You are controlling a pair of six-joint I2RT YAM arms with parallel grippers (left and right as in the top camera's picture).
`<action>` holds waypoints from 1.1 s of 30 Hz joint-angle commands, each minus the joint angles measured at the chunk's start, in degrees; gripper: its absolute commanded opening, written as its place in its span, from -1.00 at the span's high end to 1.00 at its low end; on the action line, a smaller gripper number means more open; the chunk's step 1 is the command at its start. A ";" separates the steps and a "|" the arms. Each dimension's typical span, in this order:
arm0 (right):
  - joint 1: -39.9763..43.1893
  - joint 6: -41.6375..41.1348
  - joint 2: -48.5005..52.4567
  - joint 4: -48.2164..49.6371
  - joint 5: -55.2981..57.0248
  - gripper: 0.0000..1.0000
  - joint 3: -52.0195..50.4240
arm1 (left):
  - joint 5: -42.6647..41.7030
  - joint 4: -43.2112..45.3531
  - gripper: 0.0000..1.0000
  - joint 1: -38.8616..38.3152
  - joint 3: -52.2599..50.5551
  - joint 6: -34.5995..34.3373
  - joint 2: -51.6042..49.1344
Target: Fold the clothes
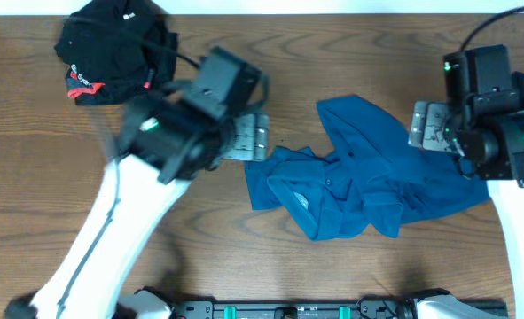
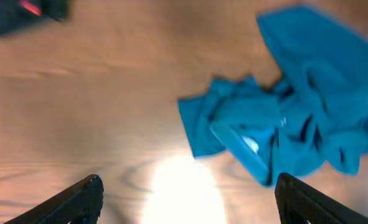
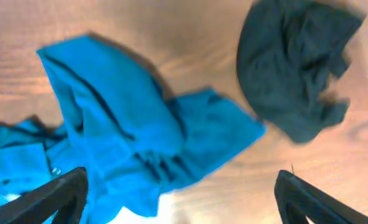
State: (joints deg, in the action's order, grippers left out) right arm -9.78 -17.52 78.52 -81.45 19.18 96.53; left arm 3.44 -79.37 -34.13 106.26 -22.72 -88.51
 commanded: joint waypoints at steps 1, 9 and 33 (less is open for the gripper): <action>2.14 -4.31 -0.61 -1.53 -9.77 -0.92 0.63 | -6.08 1.81 -0.76 0.31 -5.81 -0.52 -2.95; 2.38 -5.40 -0.61 -0.98 -26.43 -0.94 -7.69 | -5.97 11.10 -0.76 0.39 -18.67 -0.55 -4.31; 2.75 -14.53 -0.17 39.39 -29.97 -0.82 -45.53 | -0.87 10.75 -0.77 8.57 -19.93 -1.79 -4.31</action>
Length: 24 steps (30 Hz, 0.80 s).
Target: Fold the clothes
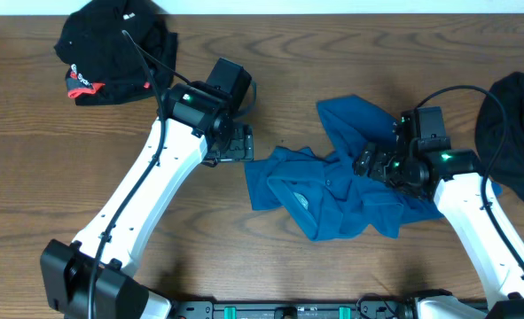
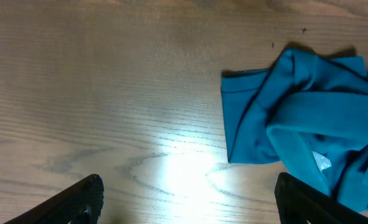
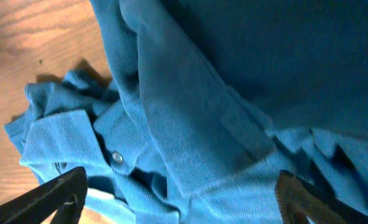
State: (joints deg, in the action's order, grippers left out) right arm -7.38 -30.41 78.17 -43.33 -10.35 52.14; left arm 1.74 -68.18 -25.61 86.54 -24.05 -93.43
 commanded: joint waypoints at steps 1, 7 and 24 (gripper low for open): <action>0.35 -1.97 0.46 2.21 -0.44 -0.79 -1.64 | 0.83 -0.48 -0.77 0.04 -0.22 -0.46 0.61; 0.35 -2.12 3.26 4.87 0.94 -0.66 -2.34 | 0.83 -0.55 -0.77 0.04 -0.22 -0.46 0.61; 1.53 0.55 7.39 9.90 4.55 0.97 -0.98 | 0.35 -1.95 -0.77 0.04 -0.22 -0.42 0.61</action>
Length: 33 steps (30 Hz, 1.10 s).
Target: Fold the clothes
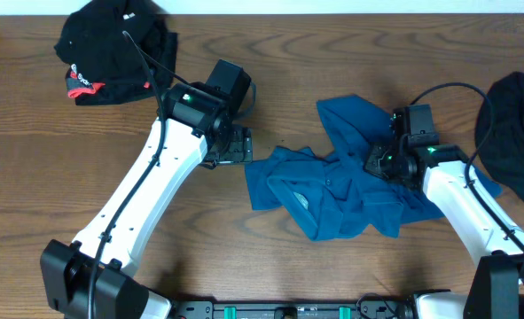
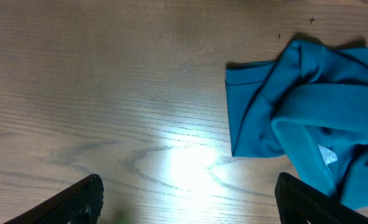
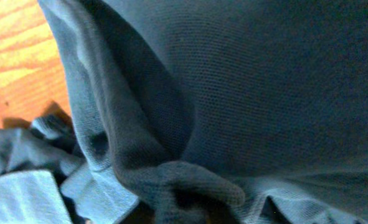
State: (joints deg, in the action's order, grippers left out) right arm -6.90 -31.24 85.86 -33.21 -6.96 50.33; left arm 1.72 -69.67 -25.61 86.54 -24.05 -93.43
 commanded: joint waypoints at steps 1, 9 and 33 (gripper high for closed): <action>1.33 1.73 -0.55 -0.96 1.16 0.97 1.84 | -0.42 -0.52 -0.77 0.02 -0.20 -0.42 0.61; 2.67 3.67 -1.07 -7.37 0.87 0.95 13.09 | -16.83 2.91 -0.77 -3.65 -0.22 1.75 0.61; 11.56 4.13 -1.07 -8.63 -5.70 0.93 20.22 | -34.56 35.19 -0.77 -22.64 -6.97 -3.78 -12.57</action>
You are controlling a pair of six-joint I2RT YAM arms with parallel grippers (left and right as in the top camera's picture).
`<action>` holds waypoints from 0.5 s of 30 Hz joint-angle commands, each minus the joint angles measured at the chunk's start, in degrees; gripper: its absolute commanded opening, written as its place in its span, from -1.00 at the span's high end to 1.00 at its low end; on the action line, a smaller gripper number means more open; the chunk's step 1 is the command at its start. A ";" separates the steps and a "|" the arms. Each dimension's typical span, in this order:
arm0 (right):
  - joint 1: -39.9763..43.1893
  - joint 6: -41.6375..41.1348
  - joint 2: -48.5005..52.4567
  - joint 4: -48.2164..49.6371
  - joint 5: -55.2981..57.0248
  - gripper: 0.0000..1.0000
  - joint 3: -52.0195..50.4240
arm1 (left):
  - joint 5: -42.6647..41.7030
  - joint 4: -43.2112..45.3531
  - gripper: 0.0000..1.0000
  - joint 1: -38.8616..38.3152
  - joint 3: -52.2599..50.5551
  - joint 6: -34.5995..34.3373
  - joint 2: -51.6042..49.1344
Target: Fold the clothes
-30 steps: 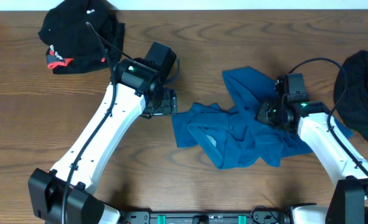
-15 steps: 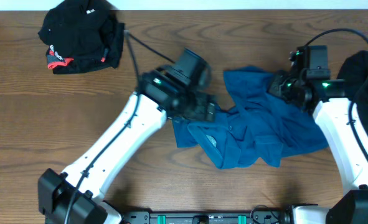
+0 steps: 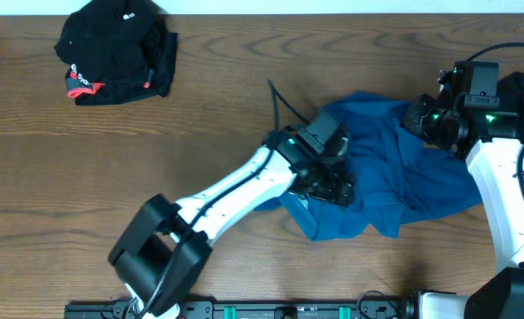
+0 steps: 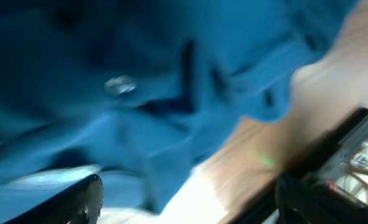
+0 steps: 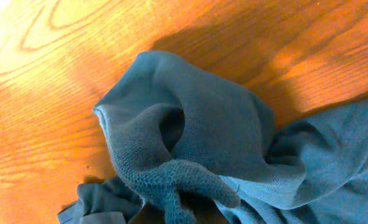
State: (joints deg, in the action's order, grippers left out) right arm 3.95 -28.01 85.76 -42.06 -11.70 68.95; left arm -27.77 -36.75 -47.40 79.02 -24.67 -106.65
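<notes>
A crumpled blue polo shirt (image 3: 394, 177) lies at the table's centre-right. My right gripper (image 3: 418, 118) is shut on a bunched fold of it at its far right edge. In the right wrist view that fold (image 5: 190, 143) hangs gathered just above the wood. My left gripper (image 3: 335, 188) is low over the shirt's middle. Its fingers stand wide apart in the blurred left wrist view, over blue cloth (image 4: 140, 74) and a button (image 4: 119, 83), with nothing between them.
A black garment with red print (image 3: 115, 49) lies bunched at the far left. Another dark garment (image 3: 523, 89) sits at the right edge, behind my right arm. The brown wooden table (image 3: 84, 177) surrounds them. A black rail (image 3: 297, 310) runs along the front edge.
My left gripper has gone from the bare wood left of the shirt to over the shirt's middle. My right gripper, buried in fabric before, now holds a fold farther back and right.
Both grippers were open and high on either side of the shirt. Then the left stood open by the shirt's left edge and the right came down onto its right part. The right pressed into the cloth, and now holds a fold drawn toward the far right.
</notes>
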 commanded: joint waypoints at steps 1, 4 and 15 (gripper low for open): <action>0.72 1.01 -0.96 0.35 -0.94 0.93 1.60 | -5.07 3.85 -0.77 -1.11 0.55 -4.20 0.66; 0.76 1.60 -0.96 0.94 -0.81 0.92 1.60 | -5.05 7.56 -0.77 -1.97 0.52 -6.29 0.59; 3.26 1.97 -0.96 1.60 -0.61 0.93 1.62 | -7.08 16.83 -0.77 -2.64 -3.08 -12.79 -4.81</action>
State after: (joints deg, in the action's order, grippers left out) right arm 6.26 -26.96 85.76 -40.84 -12.03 68.95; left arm -32.88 -20.93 -49.95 77.60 -35.20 -108.49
